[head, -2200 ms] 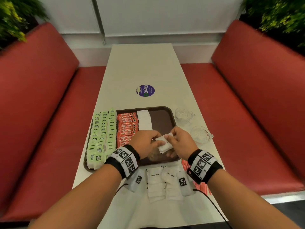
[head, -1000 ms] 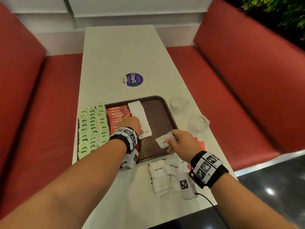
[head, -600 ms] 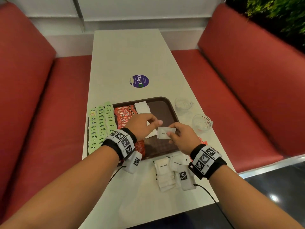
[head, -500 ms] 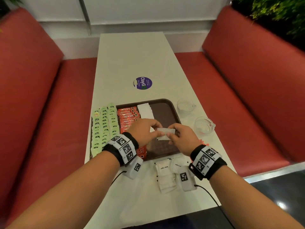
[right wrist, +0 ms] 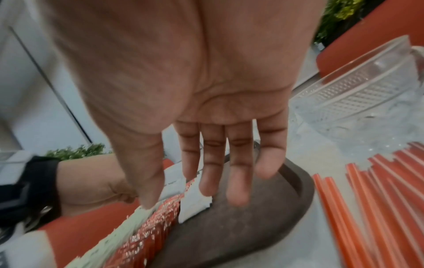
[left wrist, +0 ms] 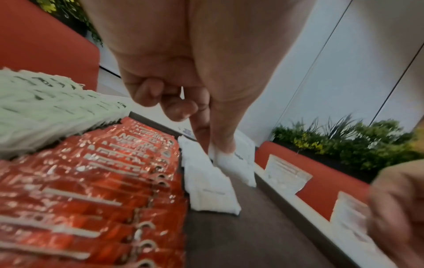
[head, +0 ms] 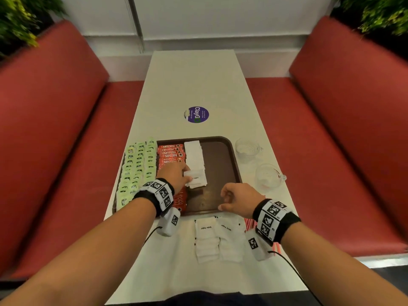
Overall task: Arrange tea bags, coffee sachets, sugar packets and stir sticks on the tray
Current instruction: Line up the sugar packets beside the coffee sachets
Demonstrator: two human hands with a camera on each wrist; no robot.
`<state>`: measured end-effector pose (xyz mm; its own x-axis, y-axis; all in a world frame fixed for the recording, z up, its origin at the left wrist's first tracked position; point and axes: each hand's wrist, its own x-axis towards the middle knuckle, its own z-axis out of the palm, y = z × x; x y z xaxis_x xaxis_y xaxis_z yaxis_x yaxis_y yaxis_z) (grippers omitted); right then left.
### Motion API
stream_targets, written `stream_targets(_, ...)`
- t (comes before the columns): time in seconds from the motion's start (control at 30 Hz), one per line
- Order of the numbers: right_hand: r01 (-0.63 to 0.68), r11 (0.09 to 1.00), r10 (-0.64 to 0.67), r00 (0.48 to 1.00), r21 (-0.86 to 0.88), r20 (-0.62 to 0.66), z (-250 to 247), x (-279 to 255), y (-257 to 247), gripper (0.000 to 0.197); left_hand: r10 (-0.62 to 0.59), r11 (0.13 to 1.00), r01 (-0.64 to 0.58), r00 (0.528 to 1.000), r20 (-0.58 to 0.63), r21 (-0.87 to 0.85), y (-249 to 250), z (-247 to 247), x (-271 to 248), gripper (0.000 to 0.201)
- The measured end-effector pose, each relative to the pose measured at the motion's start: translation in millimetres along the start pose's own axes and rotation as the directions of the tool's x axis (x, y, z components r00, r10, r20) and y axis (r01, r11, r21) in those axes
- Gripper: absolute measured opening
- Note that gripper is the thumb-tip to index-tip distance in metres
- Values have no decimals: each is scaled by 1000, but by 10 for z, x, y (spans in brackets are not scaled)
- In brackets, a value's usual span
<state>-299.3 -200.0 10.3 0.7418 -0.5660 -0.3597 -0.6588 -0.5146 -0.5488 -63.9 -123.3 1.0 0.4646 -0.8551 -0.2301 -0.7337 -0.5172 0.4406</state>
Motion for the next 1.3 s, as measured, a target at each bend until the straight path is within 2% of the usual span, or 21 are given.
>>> stream_targets(0.13,43,987,-25,992,-152,121,45,-46,47,42,-73,997,71,995,70,37,17,169,68,27)
stream_targets(0.3,92,949,-26,976,-302,216,149,-39,61,55,-138,990,135,988,66,52,91,300,127,31)
stream_targets(0.5,138,931,-57,969,-337,239,205,-15,129,48,-169,974,157,983,66,162,129,334,167,39)
stream_targets(0.63,160,930,-74,963,-330,258,201,20,142,40,-55,973,50,998,16,225,200,340,155,35)
stream_targets(0.73,174,932,-93,963,-319,252,175,30,152,36,43,948,-81,991,130,307,268,388,125,29)
stream_targets(0.8,175,934,-96,963,-312,254,155,30,154,33,42,929,-103,984,174,355,283,407,103,26)
stream_targets(0.93,180,940,-113,966,-291,233,113,19,180,18,33,938,-91,984,175,334,315,376,49,22)
stream_targets(1.07,202,945,-152,968,-259,201,48,-26,217,15,128,968,-152,983,129,199,399,326,-138,19)
stream_targets(1.17,200,958,-170,973,-203,156,7,-62,266,17,200,963,-233,954,224,133,424,300,-374,21)
stream_targets(1.3,168,981,-160,983,-96,86,-28,-114,327,18,249,937,-313,909,333,155,336,411,-617,34)
